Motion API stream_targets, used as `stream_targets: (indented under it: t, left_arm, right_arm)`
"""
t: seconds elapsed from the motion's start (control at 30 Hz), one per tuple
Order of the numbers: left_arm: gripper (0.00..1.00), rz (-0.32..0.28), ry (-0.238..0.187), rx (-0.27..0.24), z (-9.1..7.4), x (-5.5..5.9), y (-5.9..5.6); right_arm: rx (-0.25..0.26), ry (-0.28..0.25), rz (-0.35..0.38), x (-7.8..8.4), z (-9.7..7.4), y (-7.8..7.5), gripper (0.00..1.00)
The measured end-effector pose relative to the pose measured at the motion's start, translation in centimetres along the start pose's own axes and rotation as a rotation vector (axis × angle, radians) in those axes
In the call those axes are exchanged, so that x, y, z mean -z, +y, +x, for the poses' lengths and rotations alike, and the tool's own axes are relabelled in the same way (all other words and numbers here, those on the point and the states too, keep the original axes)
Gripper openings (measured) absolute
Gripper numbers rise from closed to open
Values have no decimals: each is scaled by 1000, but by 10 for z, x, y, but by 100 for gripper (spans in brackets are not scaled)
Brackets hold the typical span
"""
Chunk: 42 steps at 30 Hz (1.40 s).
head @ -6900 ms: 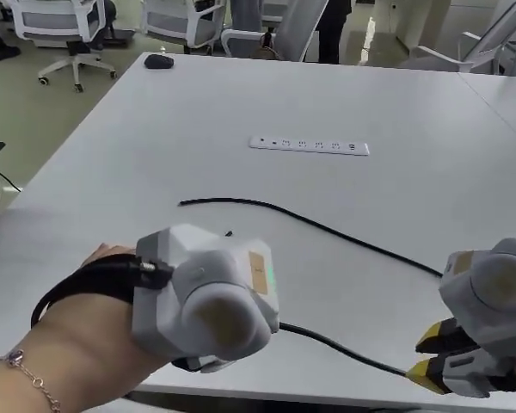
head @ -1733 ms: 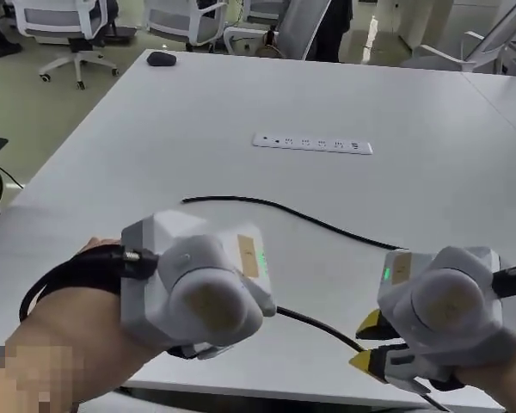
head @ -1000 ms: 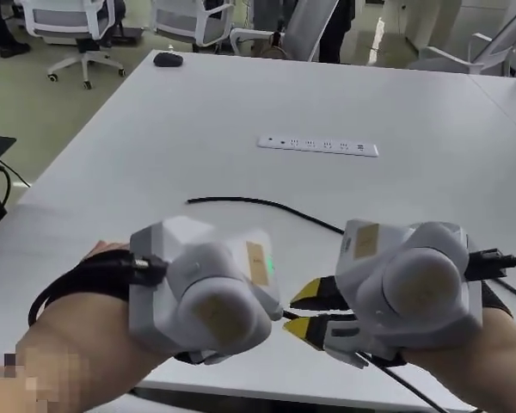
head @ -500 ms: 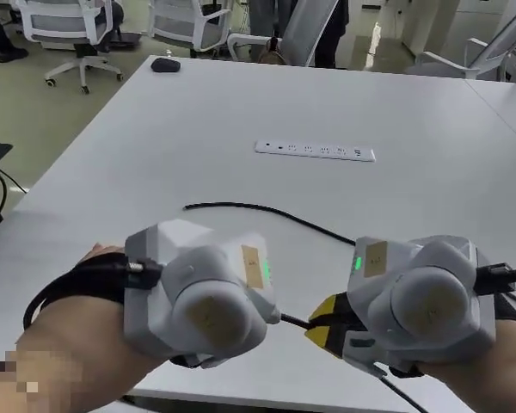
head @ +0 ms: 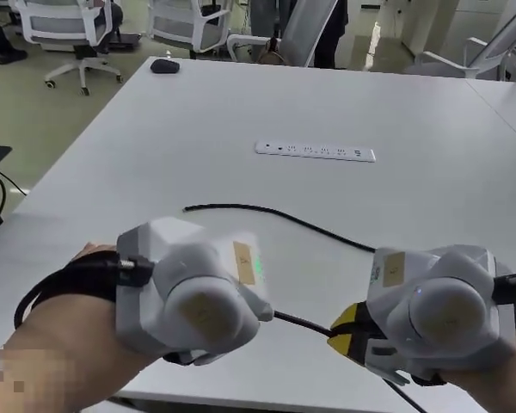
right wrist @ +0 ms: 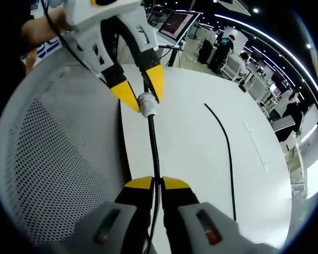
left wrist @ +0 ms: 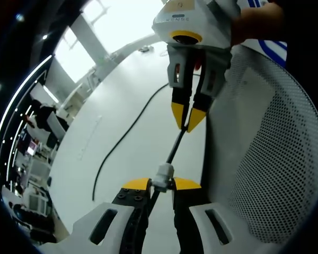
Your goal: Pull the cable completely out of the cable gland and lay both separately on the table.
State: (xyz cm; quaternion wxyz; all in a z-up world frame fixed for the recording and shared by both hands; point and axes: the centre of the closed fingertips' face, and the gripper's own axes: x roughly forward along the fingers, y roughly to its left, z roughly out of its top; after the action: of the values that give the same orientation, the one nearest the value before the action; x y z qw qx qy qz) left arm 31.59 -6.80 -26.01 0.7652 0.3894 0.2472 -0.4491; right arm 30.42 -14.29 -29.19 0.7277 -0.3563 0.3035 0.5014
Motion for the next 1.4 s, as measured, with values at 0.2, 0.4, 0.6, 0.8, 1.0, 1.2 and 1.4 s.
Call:
stream_targets:
  t: [0.2, 0.4, 0.6, 0.8, 1.0, 1.2, 1.4]
  left_arm:
    - [17, -4, 4, -3, 0, 2, 2]
    - [17, -10, 5, -7, -1, 3, 3]
    - [17, -15, 9, -14, -3, 6, 6]
    - [17, -23, 17, -23, -5, 10, 9]
    - [17, -29, 24, -31, -6, 13, 11]
    - [17, -34, 29, -34, -7, 16, 12]
    - [17, -43, 29, -32, -5, 18, 10]
  right_arm:
    - [7, 22, 12, 11, -2, -2, 4]
    - [10, 31, 28, 18, -4, -3, 4]
    - [18, 59, 33, 29, -5, -6, 4]
    - [26, 79, 49, 41, -10, -8, 4]
    - [42, 90, 78, 51, -15, -14, 4]
    - [81, 91, 119, 58, -23, -30, 4]
    - [148, 9, 172, 40, -31, -62, 3]
